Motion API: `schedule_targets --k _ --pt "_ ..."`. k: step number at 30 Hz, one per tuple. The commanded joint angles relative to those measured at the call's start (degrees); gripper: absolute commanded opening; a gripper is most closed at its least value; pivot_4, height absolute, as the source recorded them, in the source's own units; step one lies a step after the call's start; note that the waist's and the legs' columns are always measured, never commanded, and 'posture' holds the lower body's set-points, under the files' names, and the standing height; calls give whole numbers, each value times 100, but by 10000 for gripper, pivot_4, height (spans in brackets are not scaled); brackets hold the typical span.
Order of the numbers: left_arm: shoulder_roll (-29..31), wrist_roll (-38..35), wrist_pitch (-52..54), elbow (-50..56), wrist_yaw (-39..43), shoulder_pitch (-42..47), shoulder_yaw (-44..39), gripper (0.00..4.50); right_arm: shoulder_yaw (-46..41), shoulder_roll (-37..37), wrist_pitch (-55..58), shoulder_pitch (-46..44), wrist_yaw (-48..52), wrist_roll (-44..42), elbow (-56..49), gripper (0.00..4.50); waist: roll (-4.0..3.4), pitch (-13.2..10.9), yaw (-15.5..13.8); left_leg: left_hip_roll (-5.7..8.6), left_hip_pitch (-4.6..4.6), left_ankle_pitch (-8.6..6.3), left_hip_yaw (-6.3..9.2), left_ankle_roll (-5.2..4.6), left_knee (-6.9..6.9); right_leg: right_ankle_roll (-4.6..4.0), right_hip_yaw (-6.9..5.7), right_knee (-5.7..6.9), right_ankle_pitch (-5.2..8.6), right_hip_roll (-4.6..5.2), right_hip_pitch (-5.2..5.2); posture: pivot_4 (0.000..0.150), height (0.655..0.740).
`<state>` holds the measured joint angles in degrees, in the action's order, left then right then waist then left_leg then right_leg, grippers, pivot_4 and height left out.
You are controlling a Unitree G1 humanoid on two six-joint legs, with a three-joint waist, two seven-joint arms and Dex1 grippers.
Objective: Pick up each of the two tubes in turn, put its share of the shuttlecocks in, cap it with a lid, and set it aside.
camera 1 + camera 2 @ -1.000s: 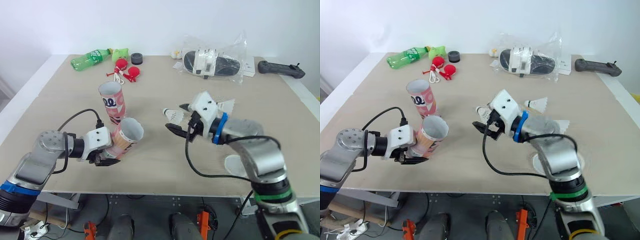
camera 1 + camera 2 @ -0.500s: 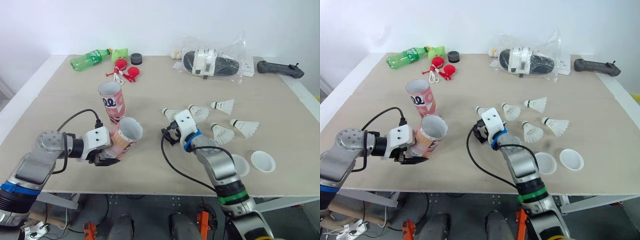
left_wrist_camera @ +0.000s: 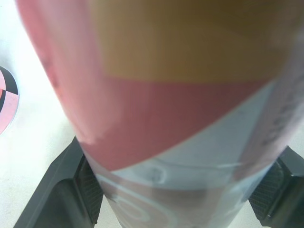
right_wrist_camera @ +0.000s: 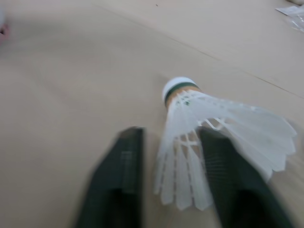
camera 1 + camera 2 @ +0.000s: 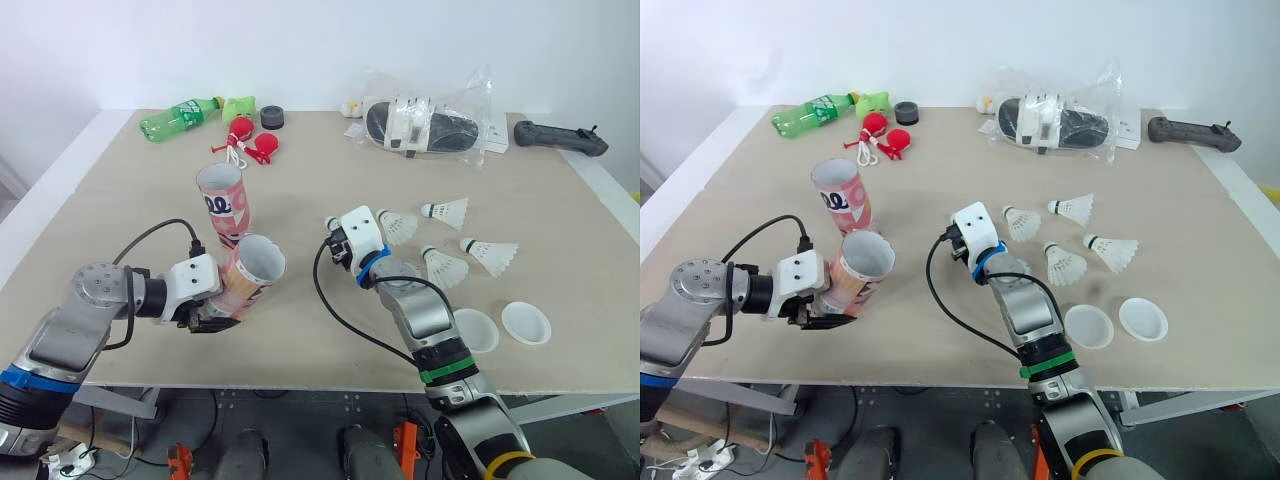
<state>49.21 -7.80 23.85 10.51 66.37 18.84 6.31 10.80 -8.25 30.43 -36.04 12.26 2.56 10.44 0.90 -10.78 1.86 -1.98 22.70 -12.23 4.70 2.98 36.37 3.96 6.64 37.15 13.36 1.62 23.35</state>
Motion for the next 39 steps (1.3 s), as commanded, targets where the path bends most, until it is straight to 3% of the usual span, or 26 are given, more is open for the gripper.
schedule_targets --k 1,8,14,20,24,39 --pt "-103 54 38 -23 -29 -114 304 32512 -123 24 -371 -130 103 -62 -146 996 -1 0 1 0 0 0 0 0 0 0 0 0 0 0 0 1500 7400" --pt "-88 60 24 -48 23 -103 331 32512 -117 -582 -1085 -190 1732 -754 -1291 996 -5 -3 1 2 3 0 1 0 0 2 0 -1 1 2 -1 1500 7400" --pt "-84 61 44 -53 55 -90 341 32512 -398 -2320 -475 -559 4211 -2247 -2814 996 -13 -6 1 9 7 0 2 0 0 11 0 -4 6 10 -2 1500 7400" --pt "-100 85 24 -122 74 -69 376 32512 -297 -3412 -120 -999 5226 -2617 -3126 996 -14 -6 3 10 5 0 2 0 -1 7 -3 -5 12 13 -2 1500 7400" --pt "-139 92 41 -126 51 -60 398 32512 38 -3486 -225 -1155 5323 -2353 -3242 996 -14 -6 1 12 6 0 0 0 -1 7 -3 -5 12 17 0 1500 7400" --pt "-192 115 1 -223 108 47 437 32512 1176 -2683 -522 -1485 5213 -1402 -2963 996 -15 -5 -34 21 15 0 0 1 -1 14 -13 -6 18 32 1 1500 7400"
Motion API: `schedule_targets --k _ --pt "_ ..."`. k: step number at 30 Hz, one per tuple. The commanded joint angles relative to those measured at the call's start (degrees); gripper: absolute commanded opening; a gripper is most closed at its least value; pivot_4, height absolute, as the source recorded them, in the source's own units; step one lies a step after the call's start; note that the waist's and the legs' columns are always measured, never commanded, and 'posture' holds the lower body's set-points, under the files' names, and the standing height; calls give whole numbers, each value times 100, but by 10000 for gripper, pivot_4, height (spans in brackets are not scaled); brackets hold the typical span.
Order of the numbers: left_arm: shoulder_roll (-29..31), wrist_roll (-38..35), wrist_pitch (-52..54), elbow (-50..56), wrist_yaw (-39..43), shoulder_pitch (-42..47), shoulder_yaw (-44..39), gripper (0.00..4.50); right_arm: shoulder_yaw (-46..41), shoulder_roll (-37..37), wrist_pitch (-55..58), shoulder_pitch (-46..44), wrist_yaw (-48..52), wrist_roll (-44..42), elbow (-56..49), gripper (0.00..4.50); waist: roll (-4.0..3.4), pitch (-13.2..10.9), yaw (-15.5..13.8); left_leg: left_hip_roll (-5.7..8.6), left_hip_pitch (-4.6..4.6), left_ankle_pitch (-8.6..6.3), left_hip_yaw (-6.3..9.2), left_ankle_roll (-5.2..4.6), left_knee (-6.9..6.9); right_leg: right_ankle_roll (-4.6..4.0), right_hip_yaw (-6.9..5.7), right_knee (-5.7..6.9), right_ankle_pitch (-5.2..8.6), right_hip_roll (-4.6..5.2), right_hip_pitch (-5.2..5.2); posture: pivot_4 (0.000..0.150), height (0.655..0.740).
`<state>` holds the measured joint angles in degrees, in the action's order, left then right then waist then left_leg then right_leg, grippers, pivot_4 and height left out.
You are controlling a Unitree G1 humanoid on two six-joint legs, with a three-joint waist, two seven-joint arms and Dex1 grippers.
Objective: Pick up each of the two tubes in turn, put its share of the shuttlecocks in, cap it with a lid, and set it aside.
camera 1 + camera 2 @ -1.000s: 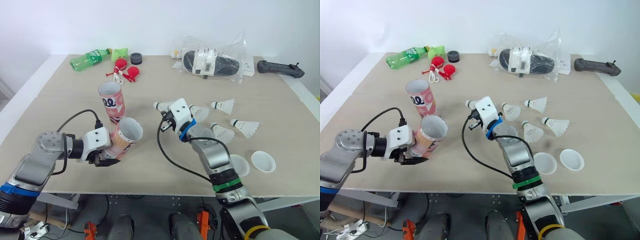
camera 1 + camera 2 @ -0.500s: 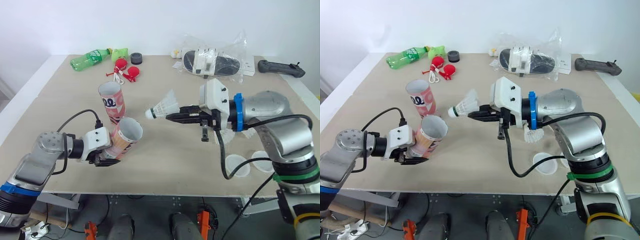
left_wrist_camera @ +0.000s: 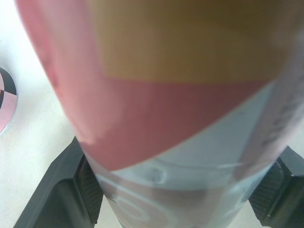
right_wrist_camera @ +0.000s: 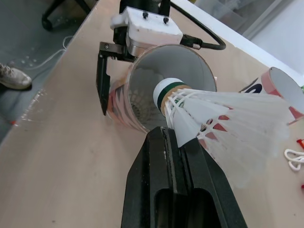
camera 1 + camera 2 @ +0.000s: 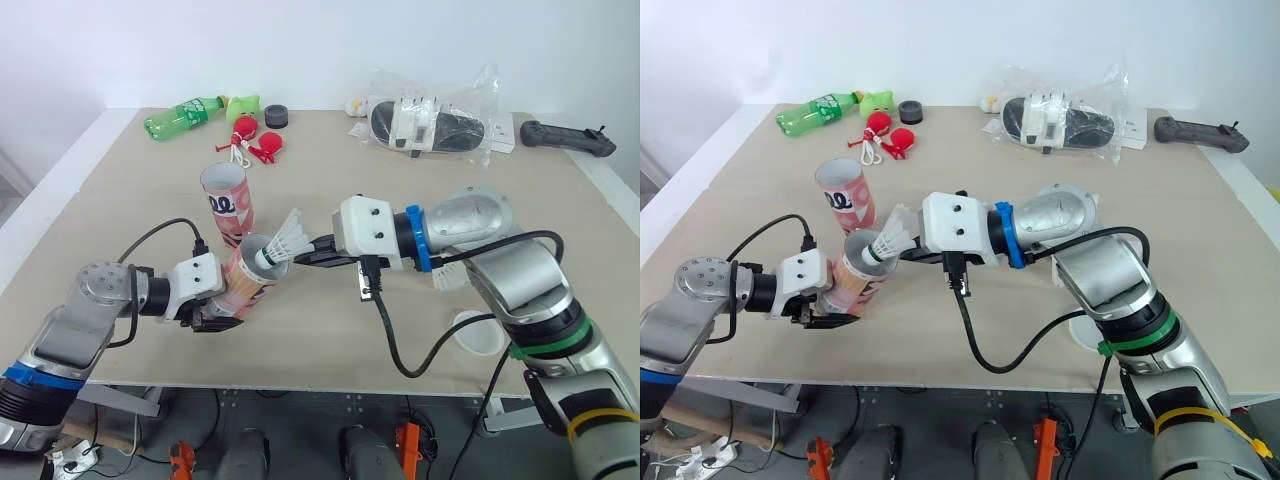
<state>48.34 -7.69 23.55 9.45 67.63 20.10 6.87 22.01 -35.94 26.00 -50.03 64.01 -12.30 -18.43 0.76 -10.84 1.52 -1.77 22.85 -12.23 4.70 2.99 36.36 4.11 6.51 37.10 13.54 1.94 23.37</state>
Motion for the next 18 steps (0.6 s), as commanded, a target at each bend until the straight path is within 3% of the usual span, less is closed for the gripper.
schedule_targets --k 1,4,6,7,8,11,14,18 --pt "-116 106 37 -114 -19 -74 384 32512 75 111 -80 -75 40 97 -76 996 0 0 0 0 1 0 0 0 0 0 0 0 0 0 1 1500 7400" --pt "-146 109 48 -100 -23 -77 385 32512 -26 278 78 -48 -70 -15 -98 9604 0 0 -8 0 3 0 0 0 0 0 -1 0 1 1 0 1500 7400" --pt "-165 96 50 -92 -6 -73 386 32512 -191 389 289 -46 -214 -146 -144 18281 0 0 -9 1 3 0 0 0 0 0 -1 0 1 1 0 1500 7400" --pt "-173 91 51 -86 -2 -71 385 32512 -266 404 386 -40 -254 -202 -184 24679 0 0 -12 1 3 0 0 0 0 0 -1 0 1 1 -1 1500 7400" --pt "-182 89 56 -77 2 -67 388 32512 -374 415 517 -15 -340 -263 -237 27365 0 0 -14 1 3 0 1 0 0 0 -1 0 1 1 -1 1500 7400" --pt "-219 79 83 -33 6 -48 405 32512 -861 386 1094 191 -565 -723 -516 43463 0 0 -25 1 4 0 1 0 0 1 -3 0 1 3 -2 1500 7400" --pt "-270 29 151 39 16 -29 408 32512 -1766 291 1908 675 -920 -1426 -904 44565 1 1 -47 2 12 0 3 0 1 5 -9 0 7 8 -3 1500 7400" --pt "-325 26 192 37 80 53 441 32512 -2665 -129 2375 1734 -1609 -1422 -1348 44565 3 2 -85 13 36 1 3 0 5 20 -22 -1 26 28 -6 1500 7400"
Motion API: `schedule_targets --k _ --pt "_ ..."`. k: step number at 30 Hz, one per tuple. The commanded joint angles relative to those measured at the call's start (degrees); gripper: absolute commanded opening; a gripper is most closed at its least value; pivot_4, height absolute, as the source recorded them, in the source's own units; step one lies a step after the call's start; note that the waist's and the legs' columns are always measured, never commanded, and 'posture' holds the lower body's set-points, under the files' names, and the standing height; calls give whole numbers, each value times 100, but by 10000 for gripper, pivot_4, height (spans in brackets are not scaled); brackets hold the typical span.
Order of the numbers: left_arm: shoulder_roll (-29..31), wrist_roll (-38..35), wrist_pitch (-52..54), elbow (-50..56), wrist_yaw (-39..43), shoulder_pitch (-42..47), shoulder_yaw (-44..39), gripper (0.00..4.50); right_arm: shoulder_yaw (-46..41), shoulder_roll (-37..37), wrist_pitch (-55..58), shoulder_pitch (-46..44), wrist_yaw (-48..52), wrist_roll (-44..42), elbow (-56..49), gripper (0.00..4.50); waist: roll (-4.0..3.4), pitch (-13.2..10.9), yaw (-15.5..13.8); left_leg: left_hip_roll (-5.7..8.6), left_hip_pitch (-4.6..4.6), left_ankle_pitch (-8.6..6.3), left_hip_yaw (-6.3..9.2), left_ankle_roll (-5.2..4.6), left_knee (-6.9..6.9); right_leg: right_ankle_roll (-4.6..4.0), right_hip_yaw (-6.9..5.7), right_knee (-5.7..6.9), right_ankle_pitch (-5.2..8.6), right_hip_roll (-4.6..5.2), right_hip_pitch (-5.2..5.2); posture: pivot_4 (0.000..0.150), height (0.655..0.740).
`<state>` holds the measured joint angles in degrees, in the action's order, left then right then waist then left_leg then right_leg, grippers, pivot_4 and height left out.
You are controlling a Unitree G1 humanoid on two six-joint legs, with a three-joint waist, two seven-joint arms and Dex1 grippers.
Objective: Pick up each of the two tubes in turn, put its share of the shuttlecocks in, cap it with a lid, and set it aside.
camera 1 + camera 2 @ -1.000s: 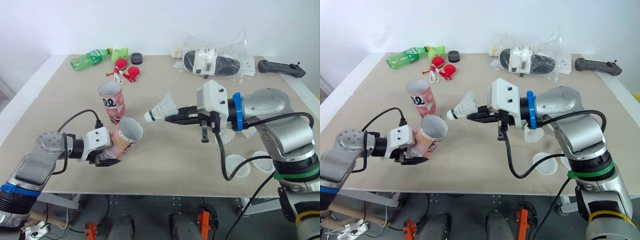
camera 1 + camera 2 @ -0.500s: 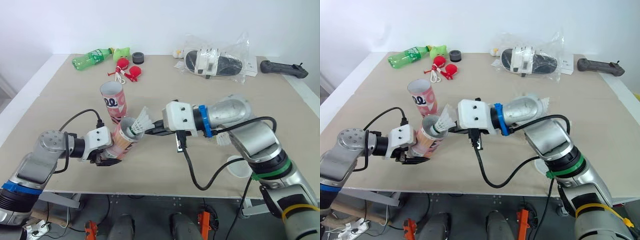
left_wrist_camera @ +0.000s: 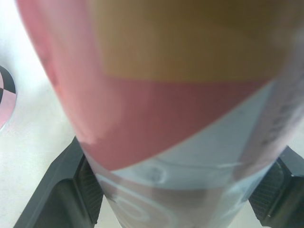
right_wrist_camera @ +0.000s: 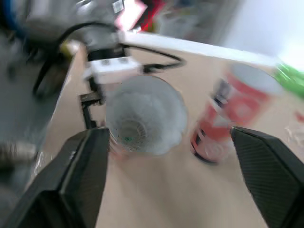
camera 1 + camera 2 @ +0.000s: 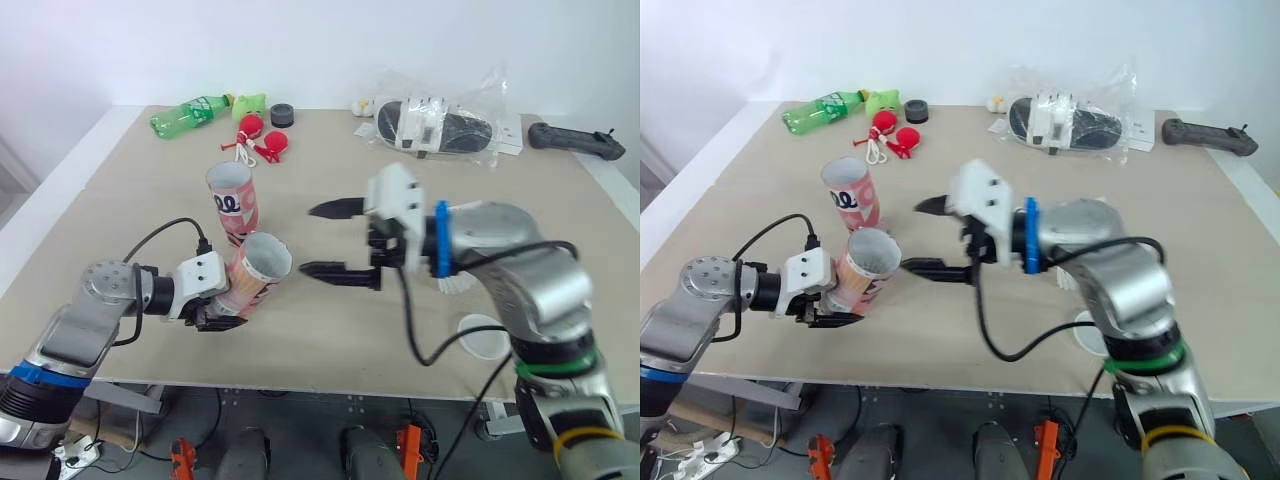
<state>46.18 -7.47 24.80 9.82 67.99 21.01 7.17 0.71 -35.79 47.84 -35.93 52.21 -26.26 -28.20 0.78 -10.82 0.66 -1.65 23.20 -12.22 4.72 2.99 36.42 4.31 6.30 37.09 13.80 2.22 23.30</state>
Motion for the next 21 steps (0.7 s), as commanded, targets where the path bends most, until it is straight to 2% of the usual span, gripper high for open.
schedule_targets --k 1,6,11,16,21 --pt "-116 2 64 -20 70 -13 421 32512 -674 -193 191 566 -589 13 -443 44565 -1 1 4 2 0 0 -6 0 1 2 1 -1 2 6 1 1500 7400" --pt "-163 47 -32 -250 164 146 505 32512 -1494 -541 372 1961 -947 -34 -807 44565 -2 1 -27 6 5 0 -7 0 0 11 -3 -2 9 12 -2 1500 7400" --pt "-176 36 -93 -298 271 164 577 32512 -2208 -849 682 2656 -1141 -193 -1019 44565 -4 2 -23 10 6 1 -18 -2 3 14 3 -5 9 18 -4 1500 7400" --pt "-214 94 -204 -473 340 278 634 32512 -2261 -1007 865 3146 -1637 111 -1082 44565 -2 4 -27 9 5 3 -18 -4 4 14 2 -6 10 18 -8 1500 7400" --pt "-260 138 -301 -605 398 383 663 32512 -2075 -739 850 3369 -2289 402 -1173 44565 -1 4 -28 10 9 3 -19 -3 4 16 2 -7 12 20 -10 1500 7400"
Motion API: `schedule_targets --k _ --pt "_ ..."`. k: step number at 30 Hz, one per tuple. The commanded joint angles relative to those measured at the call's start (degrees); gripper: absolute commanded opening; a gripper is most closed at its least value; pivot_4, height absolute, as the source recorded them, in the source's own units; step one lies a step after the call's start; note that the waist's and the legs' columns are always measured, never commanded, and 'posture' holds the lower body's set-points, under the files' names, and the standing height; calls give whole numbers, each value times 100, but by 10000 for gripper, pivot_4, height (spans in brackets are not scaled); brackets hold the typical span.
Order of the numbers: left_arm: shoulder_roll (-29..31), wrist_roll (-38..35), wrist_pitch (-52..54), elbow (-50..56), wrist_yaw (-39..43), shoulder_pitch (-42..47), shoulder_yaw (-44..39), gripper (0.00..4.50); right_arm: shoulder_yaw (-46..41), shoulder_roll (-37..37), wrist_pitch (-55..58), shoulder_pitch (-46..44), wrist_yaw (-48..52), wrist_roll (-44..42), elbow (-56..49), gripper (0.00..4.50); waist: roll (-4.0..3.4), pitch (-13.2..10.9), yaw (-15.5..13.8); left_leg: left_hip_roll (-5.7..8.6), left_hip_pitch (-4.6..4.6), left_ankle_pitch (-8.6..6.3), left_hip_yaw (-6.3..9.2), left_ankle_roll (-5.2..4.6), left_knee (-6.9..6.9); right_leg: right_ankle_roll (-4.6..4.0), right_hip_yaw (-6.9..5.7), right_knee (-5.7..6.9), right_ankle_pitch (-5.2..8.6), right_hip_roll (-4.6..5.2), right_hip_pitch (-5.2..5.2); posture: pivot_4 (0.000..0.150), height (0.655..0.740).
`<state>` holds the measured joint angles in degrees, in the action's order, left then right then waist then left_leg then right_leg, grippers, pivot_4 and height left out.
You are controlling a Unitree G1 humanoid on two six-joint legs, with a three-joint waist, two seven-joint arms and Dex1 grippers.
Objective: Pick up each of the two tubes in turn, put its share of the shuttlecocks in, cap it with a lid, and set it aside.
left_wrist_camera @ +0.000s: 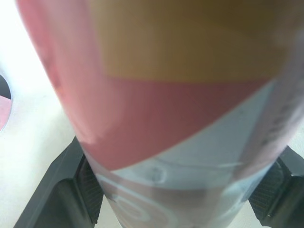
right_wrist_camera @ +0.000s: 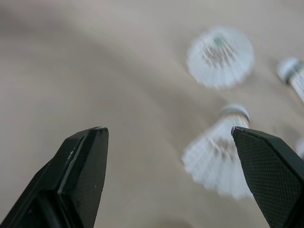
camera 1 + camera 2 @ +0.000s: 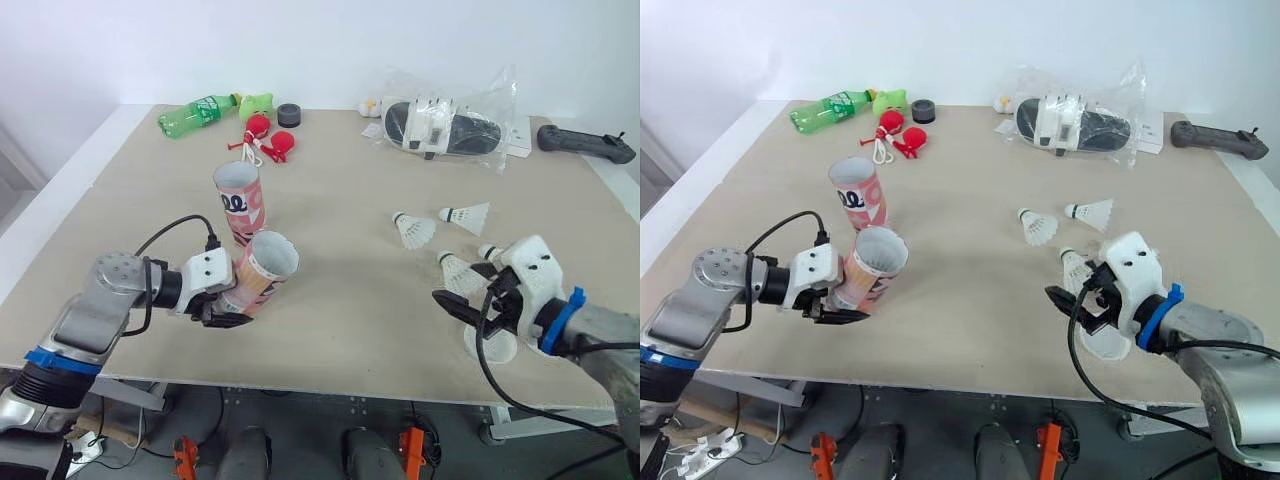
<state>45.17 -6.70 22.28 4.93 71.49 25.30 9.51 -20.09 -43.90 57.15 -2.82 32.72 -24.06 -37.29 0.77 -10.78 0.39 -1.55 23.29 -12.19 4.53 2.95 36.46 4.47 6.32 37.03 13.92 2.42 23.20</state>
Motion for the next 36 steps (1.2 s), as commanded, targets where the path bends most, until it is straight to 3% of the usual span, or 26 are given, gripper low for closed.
schedule_targets --k 1,12,28,31,36 --pt "-169 62 -48 -125 58 -34 427 32512 -15 164 -87 81 -486 232 -293 44565 0 0 -1 1 0 1 0 0 0 1 0 0 0 1 -1 1500 7400" --pt "-241 118 -152 -207 109 -22 450 32512 626 825 0 98 -1371 611 -191 44565 -1 2 -2 1 3 18 -1 13 0 3 0 0 2 2 -11 1500 7400" --pt "-242 130 -101 -139 60 -83 360 32512 1066 1769 -523 -738 -2303 1316 1015 44565 -4 5 -1 -1 5 24 -4 9 -1 6 0 1 6 0 -19 1500 7400" --pt "-242 129 -100 -141 52 -81 355 32512 1095 1842 -577 -787 -2379 1417 1079 33068 -4 6 -2 -1 6 25 -4 8 -1 7 0 1 6 1 -20 1500 7400" --pt "-240 131 -107 -160 42 -70 355 32512 1085 1857 -644 -841 -2400 1510 1195 5159 -5 6 -2 -1 6 25 -4 8 -2 8 0 0 7 1 -21 1500 7400"
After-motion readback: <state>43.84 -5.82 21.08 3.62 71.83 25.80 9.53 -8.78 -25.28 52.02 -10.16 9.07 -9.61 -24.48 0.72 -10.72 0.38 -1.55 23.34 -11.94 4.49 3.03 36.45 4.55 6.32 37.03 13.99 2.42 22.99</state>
